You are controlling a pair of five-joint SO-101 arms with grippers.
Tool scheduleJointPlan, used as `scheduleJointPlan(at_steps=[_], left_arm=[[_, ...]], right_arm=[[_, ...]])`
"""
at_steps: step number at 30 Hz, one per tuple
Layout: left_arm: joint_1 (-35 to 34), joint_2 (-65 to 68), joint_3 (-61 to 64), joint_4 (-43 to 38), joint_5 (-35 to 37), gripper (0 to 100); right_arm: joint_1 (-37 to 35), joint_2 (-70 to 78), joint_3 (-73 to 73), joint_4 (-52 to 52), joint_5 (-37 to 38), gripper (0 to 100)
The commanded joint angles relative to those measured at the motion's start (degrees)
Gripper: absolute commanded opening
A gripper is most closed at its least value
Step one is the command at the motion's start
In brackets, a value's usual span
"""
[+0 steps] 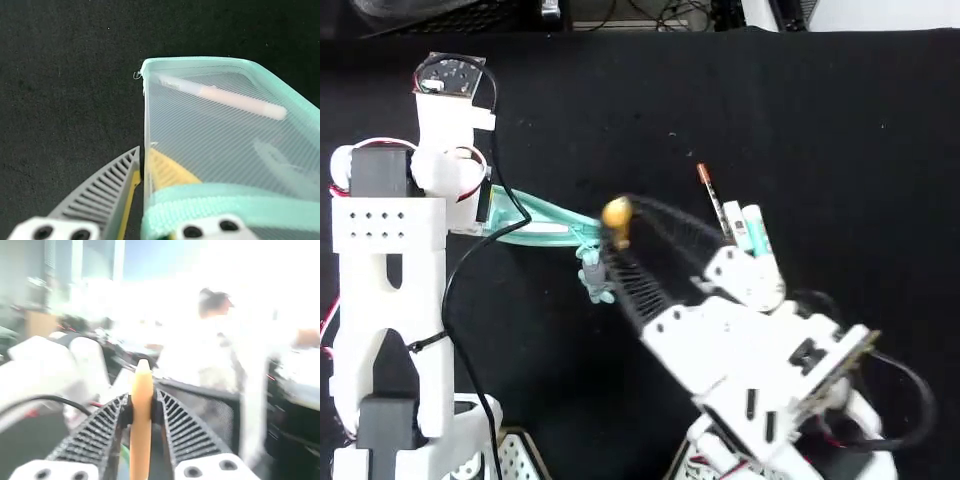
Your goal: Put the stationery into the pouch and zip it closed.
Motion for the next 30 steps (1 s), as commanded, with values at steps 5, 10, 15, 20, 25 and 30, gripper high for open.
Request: scheduleJointPlan(at_steps=[5,10,15,20,25,30], left_arm=[[-0.13,0.0,1.45,0.62,-0.18,3],[-0.04,0.0,1.19,0.62,-0.18,3],[-0.4,0.0,1.45,0.62,-0.26,3],[-0.4,0.0,1.45,0.62,-0.35,3],[-0.4,0.0,1.45,0.62,-0.35,3],[-0.4,0.0,1.36,0.62,-0.35,3]], right_arm=[[-4.57,-0.13,14.29,-26.9,-0.53,1.2],[-4.57,5.23,17.98,-32.97,-0.44,1.2],[-4.57,11.82,11.74,-39.3,-0.44,1.2],[-4.57,15.52,4.62,-39.47,-0.44,1.2],[-4.48,16.13,9.63,-37.1,-0.44,1.2],[-2.99,15.78,18.59,-37.1,-0.44,1.2]])
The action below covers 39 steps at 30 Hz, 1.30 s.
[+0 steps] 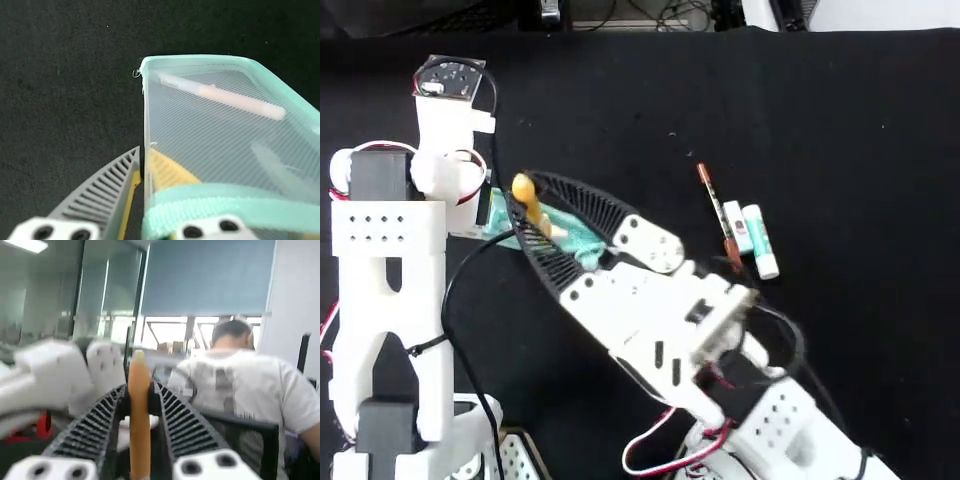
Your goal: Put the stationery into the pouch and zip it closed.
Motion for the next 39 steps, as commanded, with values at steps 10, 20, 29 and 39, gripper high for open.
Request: scheduleJointPlan(at_steps=[10,20,29,39], left_arm=[[-0.4,0.0,0.31,0.7,-0.35,3],[-0.4,0.0,0.22,0.7,-0.35,3],[-0.4,0.0,0.31,0.7,-0.35,3],[-0.13,0.0,-0.13,0.7,-0.35,3]], right_arm=[[0.26,0.22,1.19,16.35,-0.53,8.0],[-1.41,-0.04,-26.95,53.36,-0.62,27.5],[34.2,0.48,-31.69,62.07,-1.05,16.0],[45.71,4.44,-0.66,48.79,4.66,15.8]])
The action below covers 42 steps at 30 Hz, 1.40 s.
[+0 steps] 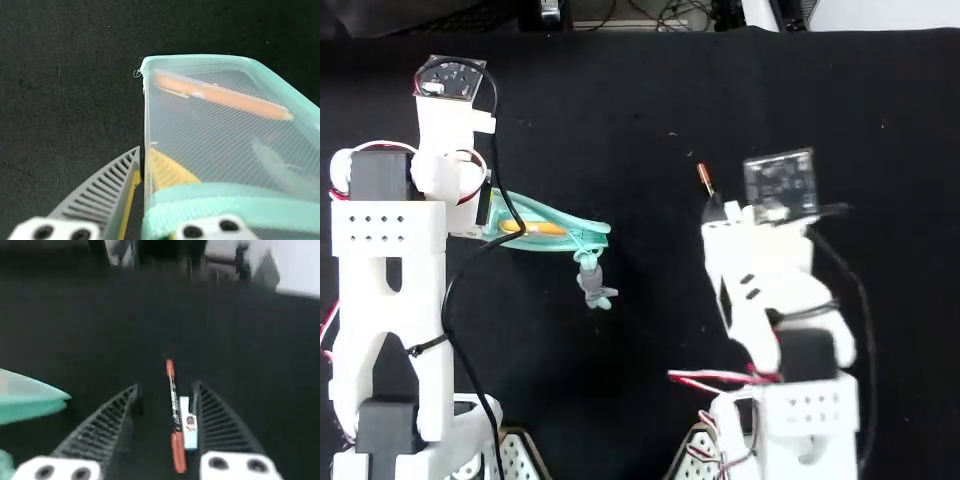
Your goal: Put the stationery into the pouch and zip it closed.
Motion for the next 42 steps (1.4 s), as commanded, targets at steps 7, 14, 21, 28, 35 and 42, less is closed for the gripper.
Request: scheduleJointPlan(at_steps=[7,14,21,28,35,42], left_arm=[[0.04,0.0,-0.13,0.7,-0.35,3],[-0.31,0.0,0.13,0.7,-0.35,3],[-0.31,0.0,0.13,0.7,-0.35,3],[-0.4,0.0,0.31,0.7,-0.35,3],[-0.4,0.0,0.31,0.7,-0.35,3],[-0.4,0.0,0.31,0.7,-0.35,3]], right_arm=[[1.14,32.84,-13.14,-7.65,2.46,15.9],[1.14,62.73,-33.63,-7.65,2.73,16.0],[1.41,79.6,-47.87,-5.98,6.59,16.0],[1.85,92.97,-65.1,1.41,7.65,16.0],[2.11,107.38,-81.54,11.16,7.65,15.4],[2.11,112.22,-95.08,24.79,7.65,0.9]])
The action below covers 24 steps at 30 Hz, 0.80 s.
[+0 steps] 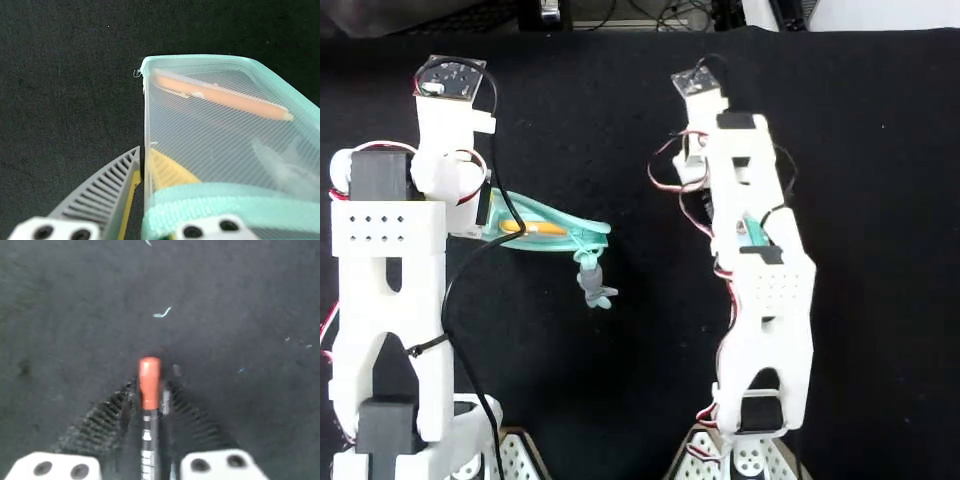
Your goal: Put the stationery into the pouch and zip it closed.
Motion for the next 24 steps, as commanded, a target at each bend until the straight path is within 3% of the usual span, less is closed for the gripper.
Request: scheduleJointPlan(at_steps=[1,15,24], left_arm=[[-0.4,0.0,0.31,0.7,-0.35,3],[-0.4,0.0,0.31,0.7,-0.35,3],[-0.4,0.0,0.31,0.7,-0.35,3]], right_arm=[[0.62,-0.57,-7.6,5.19,0.35,1.4],[-1.14,-6.46,-38.02,32.18,-0.62,1.1],[-7.74,-38.73,-24.66,32.09,-3.52,1.1]])
